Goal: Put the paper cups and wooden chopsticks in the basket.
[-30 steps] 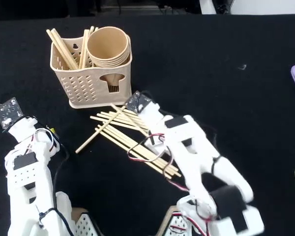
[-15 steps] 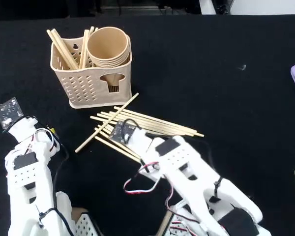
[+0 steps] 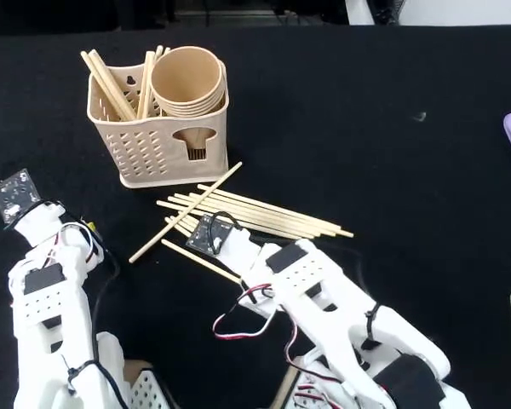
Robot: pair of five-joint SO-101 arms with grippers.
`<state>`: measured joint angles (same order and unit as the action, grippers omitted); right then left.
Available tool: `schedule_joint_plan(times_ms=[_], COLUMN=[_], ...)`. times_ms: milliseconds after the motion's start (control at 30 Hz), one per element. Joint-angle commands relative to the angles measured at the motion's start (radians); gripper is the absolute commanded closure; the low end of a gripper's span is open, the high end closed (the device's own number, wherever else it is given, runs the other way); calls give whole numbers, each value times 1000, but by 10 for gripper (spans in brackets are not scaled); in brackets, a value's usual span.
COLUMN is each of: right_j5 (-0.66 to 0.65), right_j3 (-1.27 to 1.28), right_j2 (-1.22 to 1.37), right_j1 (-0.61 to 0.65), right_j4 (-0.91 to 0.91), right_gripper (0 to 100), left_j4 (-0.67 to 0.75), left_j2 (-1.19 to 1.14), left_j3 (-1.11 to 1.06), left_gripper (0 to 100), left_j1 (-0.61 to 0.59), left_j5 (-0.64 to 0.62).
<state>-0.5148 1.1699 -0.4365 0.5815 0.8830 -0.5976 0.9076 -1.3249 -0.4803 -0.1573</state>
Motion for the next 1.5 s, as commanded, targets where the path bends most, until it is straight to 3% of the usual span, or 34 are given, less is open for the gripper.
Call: schedule_joint_plan(times_ms=[0,67,267,667,833,1033,1233,1333,1467], right_j5=[-2,-2,-2,-11,-80,-100,34,130,252], right_j3=[1,1,-2,-125,-226,-374,-610,-644,-552], right_j2=[13,12,-42,-611,-624,-545,-472,-429,-372], right_j1=[11,12,11,11,11,40,153,160,160], right_j4=[-11,-11,71,460,512,509,483,341,-20], right_gripper=[905,993,988,988,988,987,988,988,988], left_j4=[17,17,17,17,17,17,17,17,15], left_j2=[18,18,18,18,18,18,18,18,18], left_j3=[4,4,4,4,4,4,4,4,4], left_gripper=[838,838,838,838,838,838,838,838,838], left_j1=[7,7,7,7,7,5,5,5,5], left_j5=[-5,-5,-5,-5,-5,-5,-5,-5,-5])
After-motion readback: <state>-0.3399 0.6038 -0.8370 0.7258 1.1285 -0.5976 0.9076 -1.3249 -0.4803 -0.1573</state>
